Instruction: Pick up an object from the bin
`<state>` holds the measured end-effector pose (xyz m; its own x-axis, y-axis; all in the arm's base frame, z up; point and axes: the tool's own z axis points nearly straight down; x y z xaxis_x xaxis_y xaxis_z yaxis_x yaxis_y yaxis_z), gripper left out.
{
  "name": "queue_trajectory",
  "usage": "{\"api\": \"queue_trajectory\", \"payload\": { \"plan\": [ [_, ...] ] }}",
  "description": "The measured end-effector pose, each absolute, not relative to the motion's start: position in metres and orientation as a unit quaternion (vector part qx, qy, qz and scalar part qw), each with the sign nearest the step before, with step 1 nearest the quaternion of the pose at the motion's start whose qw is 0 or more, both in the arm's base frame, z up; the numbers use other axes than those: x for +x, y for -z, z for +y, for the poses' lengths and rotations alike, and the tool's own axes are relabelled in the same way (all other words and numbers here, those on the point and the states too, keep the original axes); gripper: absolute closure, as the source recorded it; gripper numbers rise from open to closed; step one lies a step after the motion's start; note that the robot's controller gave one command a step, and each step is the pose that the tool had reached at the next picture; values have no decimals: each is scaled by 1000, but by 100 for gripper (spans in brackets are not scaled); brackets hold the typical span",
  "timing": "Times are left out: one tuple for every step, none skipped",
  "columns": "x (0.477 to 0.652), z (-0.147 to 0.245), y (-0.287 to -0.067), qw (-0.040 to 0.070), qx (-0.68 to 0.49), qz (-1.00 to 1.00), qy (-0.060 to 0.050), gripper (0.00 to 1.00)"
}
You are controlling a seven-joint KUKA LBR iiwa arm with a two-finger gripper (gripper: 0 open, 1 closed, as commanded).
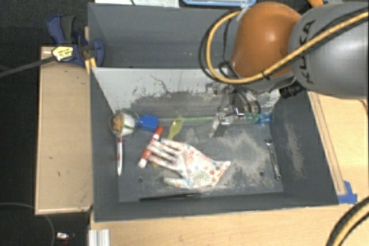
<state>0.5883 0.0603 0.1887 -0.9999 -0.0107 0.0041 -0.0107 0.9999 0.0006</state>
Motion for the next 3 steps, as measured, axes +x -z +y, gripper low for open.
{"api": "queue_trajectory", "payload": {
  "plan": [
    [590,60,-194,-2,4,-1000,1,0],
    [540,82,-95,-3,24,-1000,1,0],
    [528,95,-107,-6,27,-1000,1,0]
  ]
}}
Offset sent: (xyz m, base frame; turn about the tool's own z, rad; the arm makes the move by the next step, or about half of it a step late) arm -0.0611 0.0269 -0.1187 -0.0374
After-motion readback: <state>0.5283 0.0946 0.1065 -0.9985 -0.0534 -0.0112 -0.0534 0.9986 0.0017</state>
